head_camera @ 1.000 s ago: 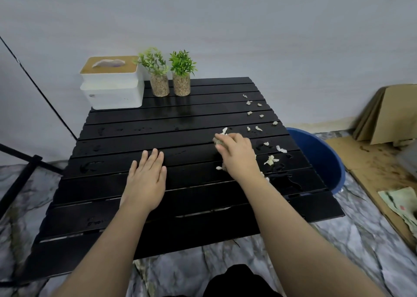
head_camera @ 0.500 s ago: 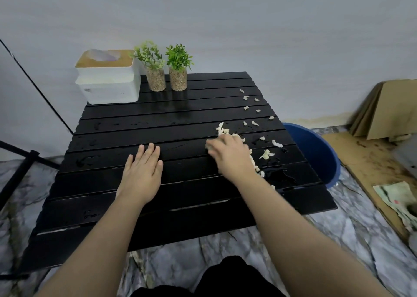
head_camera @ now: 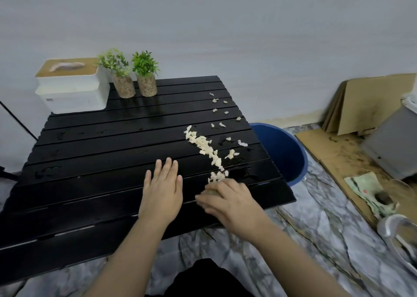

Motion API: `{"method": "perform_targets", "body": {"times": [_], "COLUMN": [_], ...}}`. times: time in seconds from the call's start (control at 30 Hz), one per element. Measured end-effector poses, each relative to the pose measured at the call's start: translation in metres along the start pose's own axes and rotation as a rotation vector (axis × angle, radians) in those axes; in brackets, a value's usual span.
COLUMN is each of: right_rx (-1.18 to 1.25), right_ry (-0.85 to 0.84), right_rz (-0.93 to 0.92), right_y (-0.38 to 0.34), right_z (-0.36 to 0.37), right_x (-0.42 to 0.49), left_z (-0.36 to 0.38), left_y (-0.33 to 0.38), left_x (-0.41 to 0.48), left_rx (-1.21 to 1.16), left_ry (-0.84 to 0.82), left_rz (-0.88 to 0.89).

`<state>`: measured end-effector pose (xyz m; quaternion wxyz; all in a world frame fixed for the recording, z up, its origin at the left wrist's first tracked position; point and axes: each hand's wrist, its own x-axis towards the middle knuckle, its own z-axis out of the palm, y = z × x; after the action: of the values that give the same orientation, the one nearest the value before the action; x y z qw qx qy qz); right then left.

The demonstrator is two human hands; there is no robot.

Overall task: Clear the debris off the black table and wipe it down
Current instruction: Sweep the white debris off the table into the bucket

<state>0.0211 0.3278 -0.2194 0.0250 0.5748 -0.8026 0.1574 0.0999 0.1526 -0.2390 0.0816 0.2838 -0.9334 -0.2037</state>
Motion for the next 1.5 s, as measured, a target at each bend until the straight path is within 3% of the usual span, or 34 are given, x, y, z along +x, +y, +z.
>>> {"method": "perform_targets", "body": {"times": [0.17, 0.27, 0.4, 0.5, 0.7, 0.8, 0.87, 1.03, 1.17, 1.37, 1.5], "right_rx": [-0.059, 0.057, 0.190, 0.082, 0.004, 0.242, 0.340, 0.161, 0.066, 0.080, 0.088], "right_ry": [-0.001, 0.060, 0.087, 0.000, 0.029, 0.051, 0.077, -0.048, -0.137, -0.078, 0.005], "right_rz": [0.181, 0.227, 0.031, -0.032, 0.186, 0.235, 0.166, -0.078, -0.238, -0.187, 0.004], "right_y": [0.062, 0.068, 0.041, 0.020, 0.047, 0.055, 0.059, 0.080, 0.088, 0.111, 0.119], "right_z": [-0.004, -0.014, -0.014, 0.004, 0.010, -0.011, -0.030, -0.062, -0.034, -0.012, -0.015], "right_x": [0.060, 0.064, 0.030, 0.030, 0.073, 0.082, 0.071, 0.019, -0.020, 0.044, 0.081], "left_z": [0.007, 0.008, 0.010, 0.011, 0.010, 0.007, 0.003, -0.007, -0.003, 0.009, 0.010], "left_y": [-0.003, -0.003, -0.005, -0.006, -0.006, -0.005, -0.004, -0.004, -0.006, -0.018, -0.017], "left_x": [0.004, 0.004, 0.006, 0.005, 0.006, 0.004, 0.008, 0.049, 0.092, 0.114, 0.112], "left_rx": [0.076, 0.082, 0.076, 0.073, 0.057, 0.035, -0.011, -0.012, 0.045, 0.173, 0.164], "left_ry": [0.007, 0.011, 0.020, 0.011, 0.004, 0.002, 0.033, 0.075, 0.039, 0.018, 0.035], "left_rz": [0.000, -0.002, 0.000, 0.004, 0.003, -0.002, -0.027, -0.069, -0.060, -0.081, -0.074]}}
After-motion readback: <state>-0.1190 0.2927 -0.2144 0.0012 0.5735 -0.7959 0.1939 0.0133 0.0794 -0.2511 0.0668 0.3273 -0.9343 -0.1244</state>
